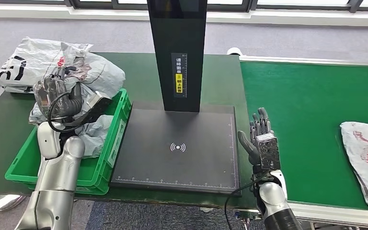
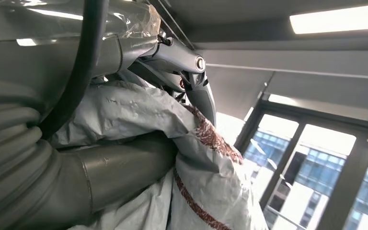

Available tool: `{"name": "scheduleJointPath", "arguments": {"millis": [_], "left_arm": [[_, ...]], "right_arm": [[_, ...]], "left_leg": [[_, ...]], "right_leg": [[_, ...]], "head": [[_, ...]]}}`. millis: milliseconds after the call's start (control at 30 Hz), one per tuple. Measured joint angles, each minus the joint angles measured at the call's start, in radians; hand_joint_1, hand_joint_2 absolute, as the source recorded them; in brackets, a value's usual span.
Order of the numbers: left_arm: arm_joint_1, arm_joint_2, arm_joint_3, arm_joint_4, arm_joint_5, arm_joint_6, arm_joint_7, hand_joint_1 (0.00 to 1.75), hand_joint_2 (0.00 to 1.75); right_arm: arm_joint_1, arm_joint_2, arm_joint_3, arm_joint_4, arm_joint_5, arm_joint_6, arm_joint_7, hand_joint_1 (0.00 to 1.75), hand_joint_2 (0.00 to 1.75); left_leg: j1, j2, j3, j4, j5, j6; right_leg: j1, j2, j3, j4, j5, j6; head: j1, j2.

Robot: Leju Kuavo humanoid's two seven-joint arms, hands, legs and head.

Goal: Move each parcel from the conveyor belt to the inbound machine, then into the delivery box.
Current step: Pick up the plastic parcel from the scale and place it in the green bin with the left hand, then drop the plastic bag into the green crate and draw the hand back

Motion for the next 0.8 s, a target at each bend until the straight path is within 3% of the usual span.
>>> {"name": "scheduleJointPath", "arguments": {"millis": [200,467,633,700,733,800], "left_arm": [[0.038,0.001,0.128,-0.027,-0.153,0.000,0.047,1.75,1.75],[0.057,0.007,0.193,-0.028,-0.172,0.000,0.069,1.75,1.75],[0.065,0.041,0.198,0.009,-0.234,-0.007,0.227,1.75,1.75],[0.063,0.071,0.188,0.067,-0.257,-0.054,0.293,1.75,1.75],[0.060,0.085,0.178,0.098,-0.265,-0.098,0.321,1.69,1.75],[0.048,0.111,0.150,0.170,-0.272,-0.221,0.363,0.82,0.87]], "right_arm": [[0.016,0.000,0.000,0.000,-0.011,-0.002,0.001,0.00,1.75],[0.022,-0.001,0.000,0.000,-0.012,-0.001,0.001,0.00,1.75],[0.023,-0.001,-0.001,-0.001,-0.013,0.006,0.002,0.00,1.75],[0.023,-0.001,-0.003,-0.004,-0.012,0.010,0.004,0.00,1.75],[0.023,-0.001,-0.006,-0.007,-0.010,0.014,0.006,0.00,1.75],[0.023,-0.002,-0.011,-0.012,-0.002,0.027,0.010,0.00,1.75]], "left_leg": [[0.000,0.001,0.000,0.000,0.000,0.000],[0.000,0.001,-0.001,0.000,0.000,0.000],[0.000,0.002,-0.001,0.000,0.000,0.000],[0.000,0.002,-0.001,0.000,0.000,0.000],[0.000,0.002,-0.001,0.000,0.000,-0.001],[0.000,0.002,-0.001,0.000,0.000,-0.001]], "right_leg": [[0.000,0.002,-0.002,0.000,0.000,0.000],[0.001,0.001,-0.002,0.000,0.000,0.000],[0.000,0.002,-0.003,0.000,0.000,0.000],[0.001,0.003,-0.003,0.000,0.000,0.000],[0.001,0.003,-0.004,0.000,0.000,0.000],[0.001,0.002,-0.004,0.000,0.000,0.000]], "head": [[0.000,0.000],[0.000,0.000],[0.000,0.000],[0.000,0.000],[0.000,0.000],[0.000,0.000]]}}
